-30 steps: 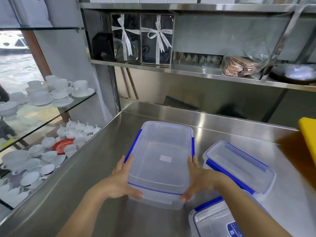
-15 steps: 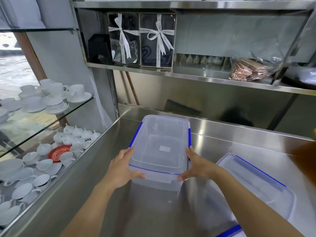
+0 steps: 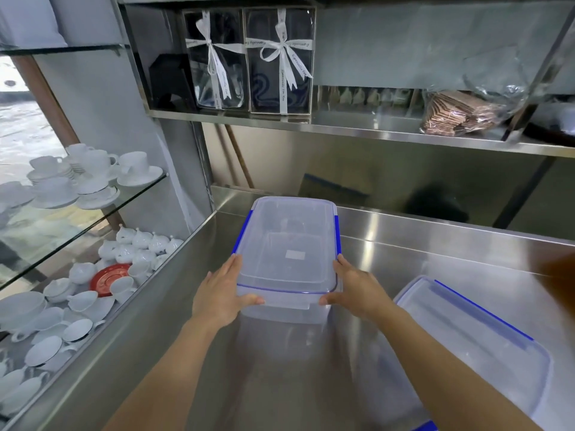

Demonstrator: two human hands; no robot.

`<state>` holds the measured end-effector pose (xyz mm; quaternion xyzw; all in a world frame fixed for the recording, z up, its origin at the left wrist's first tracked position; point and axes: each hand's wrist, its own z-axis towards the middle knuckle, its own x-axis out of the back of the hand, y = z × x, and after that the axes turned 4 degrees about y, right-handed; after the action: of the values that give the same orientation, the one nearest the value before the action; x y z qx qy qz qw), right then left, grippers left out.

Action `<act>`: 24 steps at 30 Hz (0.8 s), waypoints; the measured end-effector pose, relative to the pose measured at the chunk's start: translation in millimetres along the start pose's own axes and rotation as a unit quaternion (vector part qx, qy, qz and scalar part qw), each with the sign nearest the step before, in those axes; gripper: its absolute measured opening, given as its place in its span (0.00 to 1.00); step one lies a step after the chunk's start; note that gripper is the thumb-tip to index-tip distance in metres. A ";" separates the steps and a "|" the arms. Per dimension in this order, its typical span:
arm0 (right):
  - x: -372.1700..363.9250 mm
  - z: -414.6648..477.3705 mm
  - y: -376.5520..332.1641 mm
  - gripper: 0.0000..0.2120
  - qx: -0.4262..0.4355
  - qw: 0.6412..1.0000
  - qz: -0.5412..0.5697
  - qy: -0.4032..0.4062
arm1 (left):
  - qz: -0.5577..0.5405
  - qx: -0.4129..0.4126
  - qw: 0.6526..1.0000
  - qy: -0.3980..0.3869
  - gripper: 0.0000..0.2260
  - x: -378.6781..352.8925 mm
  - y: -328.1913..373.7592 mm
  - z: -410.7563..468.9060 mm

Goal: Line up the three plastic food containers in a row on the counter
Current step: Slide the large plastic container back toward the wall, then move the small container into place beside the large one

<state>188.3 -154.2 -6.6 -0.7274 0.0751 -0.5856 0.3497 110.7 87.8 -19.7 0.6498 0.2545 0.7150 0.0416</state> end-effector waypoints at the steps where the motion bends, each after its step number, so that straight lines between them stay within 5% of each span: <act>1: -0.8 -2.3 -2.2 0.36 0.009 0.999 -0.044 0.027 | 0.022 0.000 1.000 0.000 0.45 2.4 2.7 -0.4; 6: -6.6 -28.8 -6.7 0.30 0.013 0.985 -0.148 0.086 | 0.112 0.036 0.993 -0.013 0.42 10.9 19.9 -8.9; 13: 37.4 -71.5 55.4 0.29 -0.052 0.976 -0.141 0.159 | 0.004 -0.029 0.988 0.149 0.24 -17.6 91.8 -65.0; 16: 62.4 -91.0 88.2 0.27 -0.089 0.970 -0.135 0.180 | -0.089 -0.045 0.994 0.054 0.10 -39.3 132.0 -84.6; 20: 85.7 -112.3 127.8 0.29 -0.167 0.958 -0.160 0.169 | -0.163 -0.033 0.979 -0.117 0.11 -65.2 178.1 -97.6; 24: 96.1 -128.1 156.3 0.32 -0.225 0.954 -0.141 0.138 | -0.262 -0.010 0.943 -0.206 0.10 -86.1 215.8 -105.0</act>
<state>148.5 -374.3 -14.1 -0.7025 0.1488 -0.6916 0.0773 82.5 -165.4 -10.5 0.6931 0.3942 0.5318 0.2854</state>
